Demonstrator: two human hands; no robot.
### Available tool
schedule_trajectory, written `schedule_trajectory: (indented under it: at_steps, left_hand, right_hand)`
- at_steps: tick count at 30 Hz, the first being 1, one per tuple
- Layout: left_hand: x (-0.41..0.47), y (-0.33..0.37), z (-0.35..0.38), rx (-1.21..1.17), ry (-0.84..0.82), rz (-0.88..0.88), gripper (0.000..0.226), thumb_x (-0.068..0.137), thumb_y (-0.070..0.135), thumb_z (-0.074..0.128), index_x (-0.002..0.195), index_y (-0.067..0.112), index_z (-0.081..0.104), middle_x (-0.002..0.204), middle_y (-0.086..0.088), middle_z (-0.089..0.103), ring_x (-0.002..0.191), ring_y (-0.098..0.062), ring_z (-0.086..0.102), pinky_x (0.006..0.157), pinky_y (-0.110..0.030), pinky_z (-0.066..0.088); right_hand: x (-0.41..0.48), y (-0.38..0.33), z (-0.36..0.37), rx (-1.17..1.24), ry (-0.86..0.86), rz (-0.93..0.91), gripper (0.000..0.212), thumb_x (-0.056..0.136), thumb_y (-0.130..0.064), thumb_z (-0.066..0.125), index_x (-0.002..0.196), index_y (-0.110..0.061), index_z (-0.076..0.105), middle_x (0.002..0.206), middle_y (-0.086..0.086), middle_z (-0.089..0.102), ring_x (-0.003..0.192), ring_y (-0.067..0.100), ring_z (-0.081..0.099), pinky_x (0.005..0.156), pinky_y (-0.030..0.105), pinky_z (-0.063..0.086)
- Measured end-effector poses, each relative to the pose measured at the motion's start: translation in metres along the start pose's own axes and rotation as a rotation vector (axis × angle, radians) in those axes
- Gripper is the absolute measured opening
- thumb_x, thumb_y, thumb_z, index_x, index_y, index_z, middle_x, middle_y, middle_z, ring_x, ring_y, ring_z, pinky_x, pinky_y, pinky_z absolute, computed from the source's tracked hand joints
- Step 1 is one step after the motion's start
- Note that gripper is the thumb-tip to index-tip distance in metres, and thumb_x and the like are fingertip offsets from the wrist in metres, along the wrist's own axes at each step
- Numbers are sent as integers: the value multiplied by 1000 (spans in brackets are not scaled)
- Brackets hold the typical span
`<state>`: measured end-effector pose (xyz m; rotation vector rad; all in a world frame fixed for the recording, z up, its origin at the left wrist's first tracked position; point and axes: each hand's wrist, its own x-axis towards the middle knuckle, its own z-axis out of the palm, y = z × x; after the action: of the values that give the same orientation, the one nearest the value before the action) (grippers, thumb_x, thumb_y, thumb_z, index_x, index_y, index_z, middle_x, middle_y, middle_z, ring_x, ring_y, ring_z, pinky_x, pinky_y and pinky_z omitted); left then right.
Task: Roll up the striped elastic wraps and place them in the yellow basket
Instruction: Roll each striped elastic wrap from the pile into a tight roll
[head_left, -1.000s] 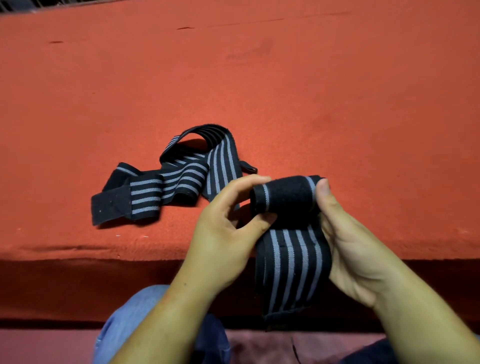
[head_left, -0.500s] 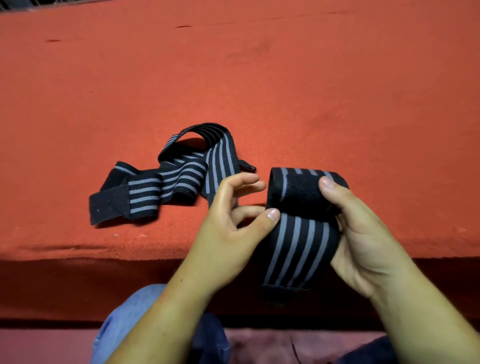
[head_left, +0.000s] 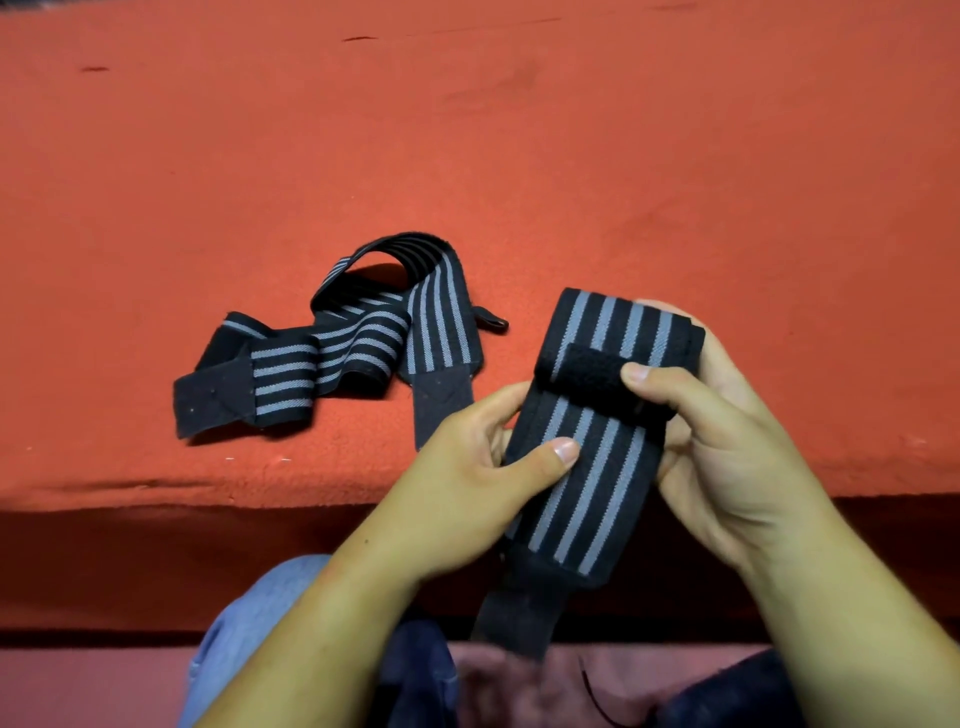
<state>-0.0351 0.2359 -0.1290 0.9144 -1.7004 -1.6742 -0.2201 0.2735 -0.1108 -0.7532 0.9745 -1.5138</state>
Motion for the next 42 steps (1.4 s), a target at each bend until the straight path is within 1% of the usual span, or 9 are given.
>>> schedule_trajectory:
  at_steps: [4, 8, 12, 18, 23, 27, 32, 38, 42]
  left_hand:
    - [0, 6, 2, 3, 105, 35, 34, 104, 28, 55, 134, 13, 62, 105, 4, 78, 86, 2, 72, 71, -11, 51]
    - [1, 3, -4, 7, 193, 69, 40, 101, 54, 56, 129, 27, 65, 115, 6, 77, 109, -19, 73, 87, -36, 57]
    - [-1, 6, -3, 33, 195, 145, 38, 97, 40, 57, 124, 15, 66, 114, 11, 76, 106, 1, 69, 87, -12, 50]
    - [0, 5, -4, -77, 223, 160, 35, 93, 24, 64, 122, 4, 67, 117, -6, 77, 105, -12, 72, 86, -20, 54]
    - [2, 5, -6, -24, 280, 176, 22, 99, 12, 67, 119, 4, 70, 114, -5, 77, 105, -12, 73, 88, -20, 54]
    - [1, 6, -6, 35, 297, 197, 26, 98, 17, 67, 123, 10, 69, 118, 0, 76, 111, -14, 71, 92, -22, 53]
    - [2, 6, -6, 41, 289, 230, 38, 98, 8, 67, 135, 9, 62, 127, -3, 72, 120, -12, 68, 94, -20, 53]
    - [5, 0, -8, 105, 305, 241, 47, 96, 0, 69, 140, 14, 59, 137, -3, 64, 129, -13, 61, 105, -28, 52]
    - [4, 0, -6, 199, 307, 300, 46, 95, 1, 70, 136, 20, 61, 137, 4, 60, 133, -8, 57, 103, -22, 50]
  right_hand:
    - [-1, 0, -1, -3, -59, 25, 53, 80, -7, 73, 130, -20, 62, 105, 3, 73, 95, 19, 72, 72, 32, 61]
    - [-3, -1, -1, -55, -151, 57, 53, 78, -4, 74, 125, -27, 66, 105, 0, 75, 93, 14, 73, 68, 24, 58]
    - [-4, -2, -1, -96, -204, 75, 58, 79, 0, 73, 127, -31, 66, 109, 1, 75, 96, 16, 73, 74, 25, 59]
    - [-6, 1, 0, -89, -240, 117, 58, 78, -8, 67, 130, -35, 64, 114, 0, 77, 100, 16, 75, 75, 26, 60]
    - [-6, 4, 4, -62, -240, 160, 59, 81, -20, 68, 137, -38, 59, 121, -1, 76, 106, 16, 75, 76, 25, 61]
    - [-6, 5, 5, -30, -239, 211, 48, 91, -29, 62, 138, -21, 60, 125, 14, 74, 113, 31, 74, 84, 36, 64]
    - [-6, 4, 4, -17, -217, 269, 47, 94, -37, 57, 133, -13, 67, 124, 16, 75, 110, 30, 74, 85, 35, 63]
    - [-4, 7, 3, -36, -200, 289, 52, 96, -47, 53, 135, -16, 67, 128, 13, 74, 119, 28, 71, 97, 39, 60]
    - [-4, 6, 4, 3, -189, 304, 52, 91, -56, 52, 119, -21, 78, 126, 13, 74, 117, 25, 72, 91, 35, 61]
